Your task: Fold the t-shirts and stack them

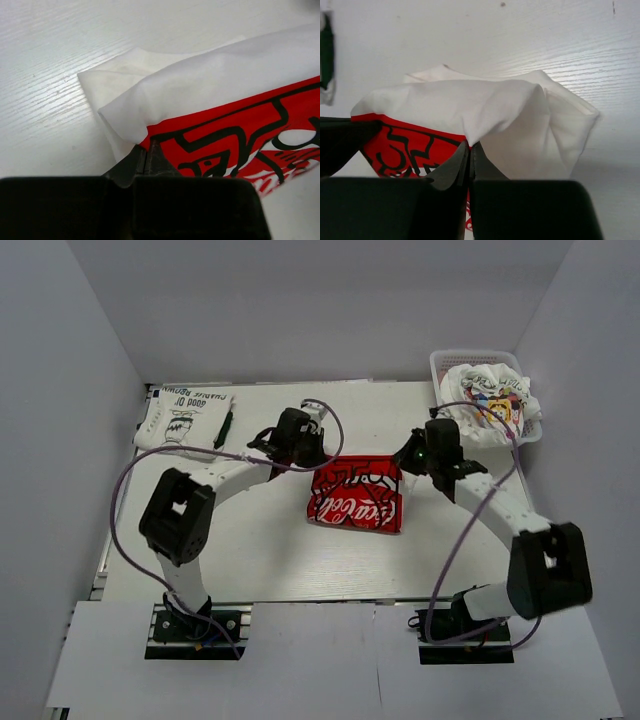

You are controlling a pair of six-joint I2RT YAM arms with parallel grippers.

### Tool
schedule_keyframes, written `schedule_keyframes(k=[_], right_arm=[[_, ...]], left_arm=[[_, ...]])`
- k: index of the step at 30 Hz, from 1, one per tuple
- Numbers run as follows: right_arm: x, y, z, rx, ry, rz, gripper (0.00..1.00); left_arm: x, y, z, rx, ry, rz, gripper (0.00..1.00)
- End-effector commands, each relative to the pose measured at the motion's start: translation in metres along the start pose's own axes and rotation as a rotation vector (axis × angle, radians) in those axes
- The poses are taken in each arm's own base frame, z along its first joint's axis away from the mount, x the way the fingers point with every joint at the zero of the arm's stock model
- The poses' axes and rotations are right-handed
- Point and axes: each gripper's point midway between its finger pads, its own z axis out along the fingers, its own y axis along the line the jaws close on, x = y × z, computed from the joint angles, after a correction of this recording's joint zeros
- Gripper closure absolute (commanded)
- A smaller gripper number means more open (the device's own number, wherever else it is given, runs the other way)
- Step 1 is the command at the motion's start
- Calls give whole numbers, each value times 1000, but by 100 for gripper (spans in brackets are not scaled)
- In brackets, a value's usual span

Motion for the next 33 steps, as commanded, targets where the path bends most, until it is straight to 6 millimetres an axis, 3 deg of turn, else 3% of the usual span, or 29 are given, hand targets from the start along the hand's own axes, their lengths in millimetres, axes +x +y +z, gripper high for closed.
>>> schedule_keyframes(k=[1,2,7,11,12,14,16,18,19,20,21,22,24,27,30,33], right_arm=[[-4,-2,-26,-29,-75,11,100],[-6,5,-36,-65,-87,9,100],[-8,-17,-51,40,-141,46,100],[-6,-45,-47,152,-158,87,100],[-6,-52,-44,181,-157,96,100],[-4,-63,-37,218,-143,108,100],[1,-75,-26,252,-113,128,100],[11,-89,-9,286,-62,145,100],[12,-95,-4,309,-56,157,100],[22,-109,7,349,-17,167,100],[18,-114,11,363,-19,187,100],[23,-117,15,368,0,199,100],[37,-133,26,406,43,239,100],[48,-147,35,426,74,262,100],[47,-145,38,403,83,253,100],[42,-142,42,386,79,223,100]], left_arm=[[-51,-27,-50,80,-183,30,100],[-53,-30,-53,93,-195,32,100],[-60,-34,-58,115,-231,38,100],[-63,-42,-34,157,-201,42,100],[-50,-38,-15,158,-158,47,100],[-60,-35,-2,161,-162,43,100],[-55,-29,16,132,-128,26,100],[-54,-9,42,48,-99,0,100],[-68,-10,47,37,-121,1,100],[-54,-3,64,24,-83,5,100],[-51,-1,71,20,-69,4,100],[-60,-3,76,26,-86,6,100],[-46,3,94,11,-37,0,100],[-28,6,108,15,17,-6,98],[-12,7,112,28,59,-11,79],[-16,3,103,46,39,-17,78]])
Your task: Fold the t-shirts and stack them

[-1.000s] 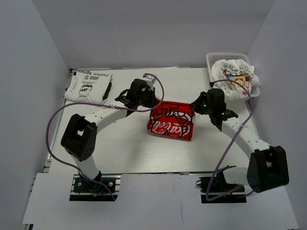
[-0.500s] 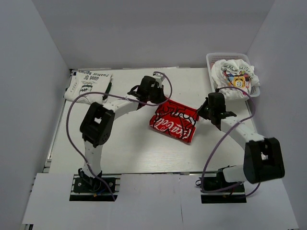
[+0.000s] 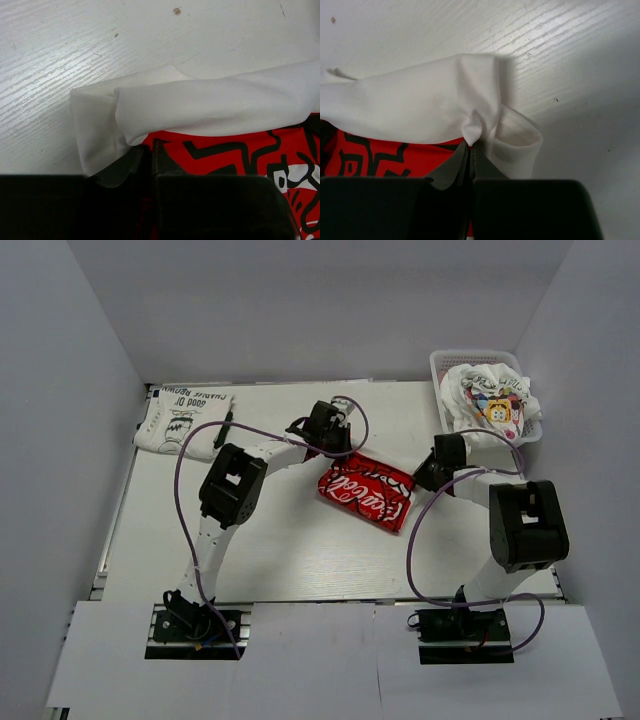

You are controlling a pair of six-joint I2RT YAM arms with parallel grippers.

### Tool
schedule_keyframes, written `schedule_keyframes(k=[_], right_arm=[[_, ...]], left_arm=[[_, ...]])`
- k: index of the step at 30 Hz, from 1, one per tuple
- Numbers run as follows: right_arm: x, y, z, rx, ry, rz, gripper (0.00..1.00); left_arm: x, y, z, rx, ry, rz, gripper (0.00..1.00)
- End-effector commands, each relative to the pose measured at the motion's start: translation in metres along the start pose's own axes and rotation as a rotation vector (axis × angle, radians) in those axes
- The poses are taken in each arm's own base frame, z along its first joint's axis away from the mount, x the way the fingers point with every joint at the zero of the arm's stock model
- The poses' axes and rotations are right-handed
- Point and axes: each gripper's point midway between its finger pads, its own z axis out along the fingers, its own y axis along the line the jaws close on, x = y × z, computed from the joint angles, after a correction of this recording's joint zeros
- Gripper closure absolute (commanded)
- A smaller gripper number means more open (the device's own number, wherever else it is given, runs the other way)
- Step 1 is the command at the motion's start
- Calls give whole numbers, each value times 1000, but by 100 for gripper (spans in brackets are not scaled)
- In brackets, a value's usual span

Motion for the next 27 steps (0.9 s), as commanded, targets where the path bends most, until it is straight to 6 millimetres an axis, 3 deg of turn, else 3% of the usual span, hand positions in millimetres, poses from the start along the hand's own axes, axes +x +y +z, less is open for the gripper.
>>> schedule_keyframes(k=[1,3,4,5,6,8,9,10,11,12,13,14,16,18,19,20,21,22,27], right_arm=[[-3,-22,7,89,3,-57,100],[1,-20,12,80,24,-78,100],[-61,40,15,-131,-212,-109,100],[-10,1,15,5,11,-136,100],[-11,3,22,0,18,-169,100],[-22,23,25,-62,-11,-224,100],[-23,24,27,-77,-13,-269,100],[-23,45,25,-169,-19,-300,100],[-22,46,24,-194,-21,-351,100],[-27,60,15,-251,-48,-367,100],[-26,66,11,-278,-61,-383,100],[-16,59,10,-288,-55,-400,100],[-22,73,-10,-359,-96,-415,99],[-16,69,-22,-379,-102,-411,86],[-11,66,-24,-378,-93,-415,72],[-11,66,-29,-382,-92,-415,66],[-12,67,-31,-391,-89,-417,64],[-11,70,-34,-405,-88,-424,62],[-29,87,-42,-433,-132,-467,45]], left_arm=[[-9,21,-22,-70,-17,-8,82],[-3,18,-34,-71,-13,-46,92],[3,18,-40,-74,-5,-57,94],[7,19,-47,-87,0,-74,96],[35,26,-53,-115,44,-116,100],[25,18,-80,-105,-29,-136,100],[57,22,-87,-131,11,-160,100],[60,20,-96,-127,0,-168,100],[51,8,-112,-101,-42,-153,100],[63,8,-117,-91,-36,-164,96],[63,5,-123,-77,-45,-161,94],[62,4,-127,-72,-56,-159,94],[58,2,-137,-76,-79,-156,82],[63,4,-140,-83,-63,-150,70],[66,6,-140,-96,-54,-152,67],[59,8,-143,-116,-70,-151,63],[61,11,-144,-134,-66,-153,51],[57,13,-146,-151,-83,-151,48],[45,30,-153,-230,-128,-160,41]])
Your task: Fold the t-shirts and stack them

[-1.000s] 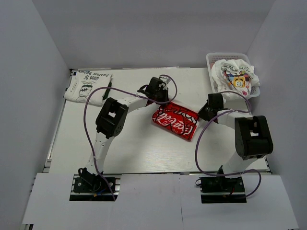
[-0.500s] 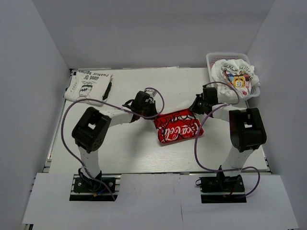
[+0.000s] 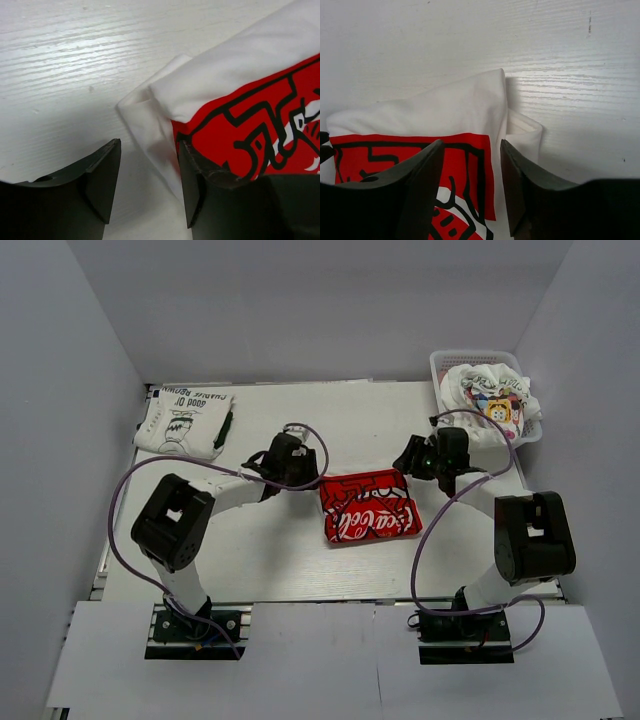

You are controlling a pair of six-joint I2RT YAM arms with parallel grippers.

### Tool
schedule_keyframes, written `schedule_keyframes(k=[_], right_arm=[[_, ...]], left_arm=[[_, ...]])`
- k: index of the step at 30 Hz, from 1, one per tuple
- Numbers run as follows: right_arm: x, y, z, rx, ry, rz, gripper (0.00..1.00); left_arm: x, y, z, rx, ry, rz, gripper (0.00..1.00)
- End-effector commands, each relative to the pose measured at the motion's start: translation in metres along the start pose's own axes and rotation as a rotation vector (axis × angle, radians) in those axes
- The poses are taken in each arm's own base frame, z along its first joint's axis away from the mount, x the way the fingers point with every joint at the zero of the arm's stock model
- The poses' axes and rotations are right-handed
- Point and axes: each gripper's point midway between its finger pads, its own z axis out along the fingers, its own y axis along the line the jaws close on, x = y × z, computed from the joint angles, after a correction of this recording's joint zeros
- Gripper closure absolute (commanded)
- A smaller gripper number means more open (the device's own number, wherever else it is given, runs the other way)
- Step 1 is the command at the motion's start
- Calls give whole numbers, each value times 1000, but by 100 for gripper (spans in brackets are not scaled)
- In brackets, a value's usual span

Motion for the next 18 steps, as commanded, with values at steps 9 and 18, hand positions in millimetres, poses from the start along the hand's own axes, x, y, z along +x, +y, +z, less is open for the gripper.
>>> schedule_keyframes(k=[9,18], right_arm=[[-37,0,33,11,-6,-85,36],[13,-32,38,146,128,-40,43]], left_arm=[[-36,7,17,-74,-38,13,40],[0,13,26,-50,63,1,53]])
